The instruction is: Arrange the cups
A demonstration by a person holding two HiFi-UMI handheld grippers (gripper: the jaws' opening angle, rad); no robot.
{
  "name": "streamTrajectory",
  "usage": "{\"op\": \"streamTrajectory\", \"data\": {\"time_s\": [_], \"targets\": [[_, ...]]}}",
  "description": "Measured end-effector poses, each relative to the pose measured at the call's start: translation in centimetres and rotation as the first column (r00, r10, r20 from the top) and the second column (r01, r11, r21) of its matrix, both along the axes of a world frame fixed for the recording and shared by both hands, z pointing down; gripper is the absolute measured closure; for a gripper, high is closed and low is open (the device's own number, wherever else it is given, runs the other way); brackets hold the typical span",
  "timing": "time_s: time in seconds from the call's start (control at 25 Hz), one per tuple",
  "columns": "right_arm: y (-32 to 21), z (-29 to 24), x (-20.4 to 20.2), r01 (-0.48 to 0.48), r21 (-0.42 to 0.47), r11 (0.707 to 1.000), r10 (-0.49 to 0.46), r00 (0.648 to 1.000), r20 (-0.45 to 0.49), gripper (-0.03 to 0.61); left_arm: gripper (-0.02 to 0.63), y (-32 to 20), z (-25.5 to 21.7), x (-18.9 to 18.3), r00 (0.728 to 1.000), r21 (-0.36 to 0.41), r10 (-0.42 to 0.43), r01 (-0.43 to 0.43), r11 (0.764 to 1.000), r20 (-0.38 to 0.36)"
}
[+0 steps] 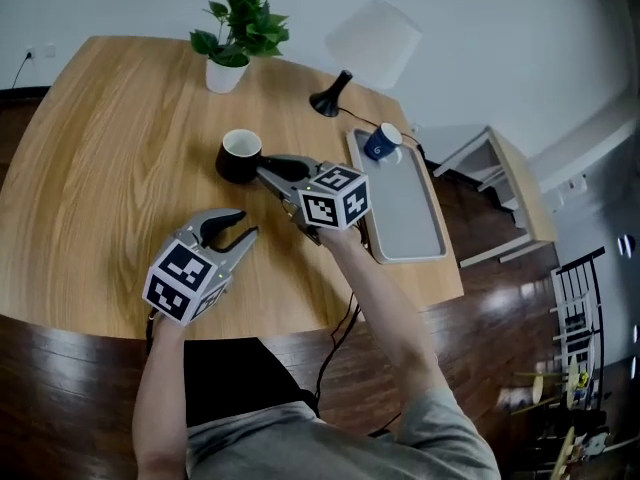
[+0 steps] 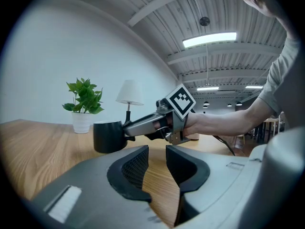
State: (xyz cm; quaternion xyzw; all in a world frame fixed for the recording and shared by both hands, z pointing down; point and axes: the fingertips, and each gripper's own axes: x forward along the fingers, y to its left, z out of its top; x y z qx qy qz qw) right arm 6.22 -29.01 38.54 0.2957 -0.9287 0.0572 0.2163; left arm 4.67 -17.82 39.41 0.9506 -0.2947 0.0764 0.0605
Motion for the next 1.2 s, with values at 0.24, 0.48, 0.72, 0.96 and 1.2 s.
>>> {"op": "streamTrajectory", "data": {"time_s": [0.24, 0.48, 0.72, 0.96, 1.2], "targets": [[-0.1, -4.3, 11.5, -0.169, 0.070, 0.983, 0.166, 0.985, 0.051, 0.493, 0.489, -0.1, -0.2, 0.9, 1.000, -0.002, 0.003, -0.003, 1.000, -0.004], [-1.6, -6.3, 29.2, -0.448, 0.133, 0.884, 0.453, 0.891, -0.013, 0.493, 0.489, -0.1, -0.2, 1.1, 1.000, -0.003, 0.004, -0.004, 1.000, 0.001], [-0.5, -2.1, 36.7, -0.538, 0.075, 0.840, 0.543, 0.837, -0.074, 0.492, 0.489, -0.1, -0.1, 0.9, 1.000, -0.001, 0.006, -0.006, 1.000, 0.001], [0.2, -0.3, 37.4, -0.526, 0.045, 0.849, 0.528, 0.845, -0.083, 0.492, 0.489, -0.1, -0.1, 1.1, 1.000, -0.002, 0.005, -0.005, 1.000, -0.004], [1.2, 0.8, 37.9, -0.519, 0.069, 0.852, 0.520, 0.825, -0.222, 0.477, 0.489, -0.1, -0.1, 0.9, 1.000, -0.001, 0.002, -0.002, 1.000, -0.001]]}}
